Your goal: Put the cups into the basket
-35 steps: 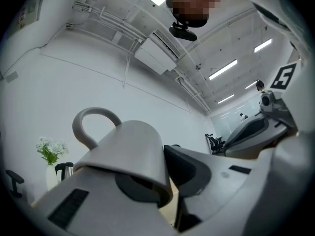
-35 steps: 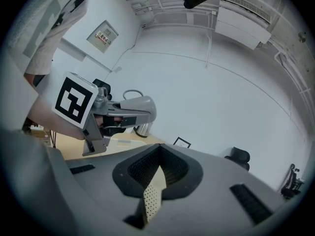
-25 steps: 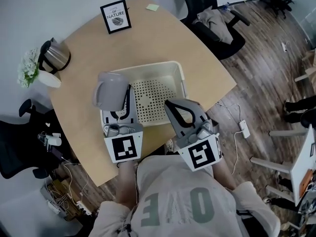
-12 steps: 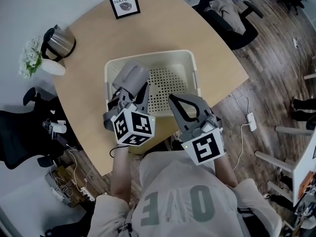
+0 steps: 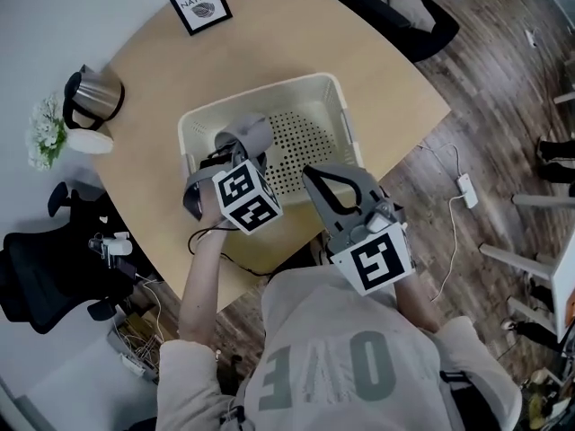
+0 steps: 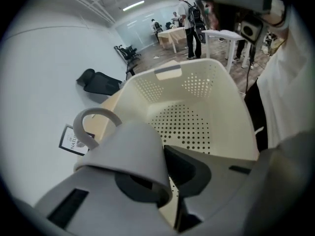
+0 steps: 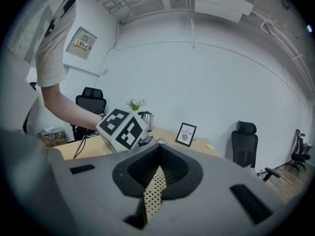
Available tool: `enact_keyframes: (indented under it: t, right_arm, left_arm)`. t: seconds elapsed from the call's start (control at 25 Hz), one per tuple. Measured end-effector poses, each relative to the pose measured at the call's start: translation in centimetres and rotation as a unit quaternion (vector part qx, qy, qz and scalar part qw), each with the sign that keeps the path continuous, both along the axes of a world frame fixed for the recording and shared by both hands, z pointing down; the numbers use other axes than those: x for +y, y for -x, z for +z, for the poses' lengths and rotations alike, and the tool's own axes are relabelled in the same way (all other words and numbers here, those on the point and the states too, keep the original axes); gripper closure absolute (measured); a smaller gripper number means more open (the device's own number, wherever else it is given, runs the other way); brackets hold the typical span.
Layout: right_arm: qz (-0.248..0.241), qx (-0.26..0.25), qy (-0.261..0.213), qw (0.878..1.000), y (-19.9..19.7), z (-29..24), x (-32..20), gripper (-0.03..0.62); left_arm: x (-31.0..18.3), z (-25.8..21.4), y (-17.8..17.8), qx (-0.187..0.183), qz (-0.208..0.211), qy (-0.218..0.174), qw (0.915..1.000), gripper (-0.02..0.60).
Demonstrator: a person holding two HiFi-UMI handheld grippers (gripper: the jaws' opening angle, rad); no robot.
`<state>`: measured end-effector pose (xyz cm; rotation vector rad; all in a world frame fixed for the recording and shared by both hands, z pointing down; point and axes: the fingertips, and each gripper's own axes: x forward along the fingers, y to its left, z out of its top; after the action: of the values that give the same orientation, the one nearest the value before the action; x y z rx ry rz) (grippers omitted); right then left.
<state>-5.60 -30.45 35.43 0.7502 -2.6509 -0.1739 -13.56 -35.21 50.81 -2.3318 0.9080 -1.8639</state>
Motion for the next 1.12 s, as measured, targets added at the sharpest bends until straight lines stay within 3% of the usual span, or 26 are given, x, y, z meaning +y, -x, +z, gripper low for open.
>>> enact_keyframes:
  t: [0.32, 0.48, 0.64, 1.0, 1.12]
  right_arm:
    - [0.025, 0.003, 0.008, 1.0, -1.1, 0.4, -0.1, 0.595]
    - [0.029, 0.007, 0.013, 0.999, -1.6, 1.0, -0.1, 0.595]
    - [0.035, 0.009, 0.025, 0.999, -2.0, 1.7, 0.0, 0.595]
    - [0.04, 0.019, 0.033, 0.998, -2.3, 2.7, 0.4, 0.595]
    - [0.038, 0.015, 0.028, 0.999, -2.1, 2.4, 0.5, 0.595]
  left_arm:
    - [0.3, 5.1, 0.3, -0.075, 0.076, 0.09, 0.9903, 0.535]
    - [0.7, 6.8, 0.6, -0.109, 0.112, 0.139, 0.9778, 0.535]
    - [1.5, 8.8, 1.4, -0.163, 0.145, 0.177, 0.9597, 0.535]
    - [2.3, 10.3, 1.5, -0.229, 0.207, 0.182, 0.9336, 0.534]
    - [2.5, 10.3, 1.2, -0.225, 0.21, 0.182, 0.934, 0.532]
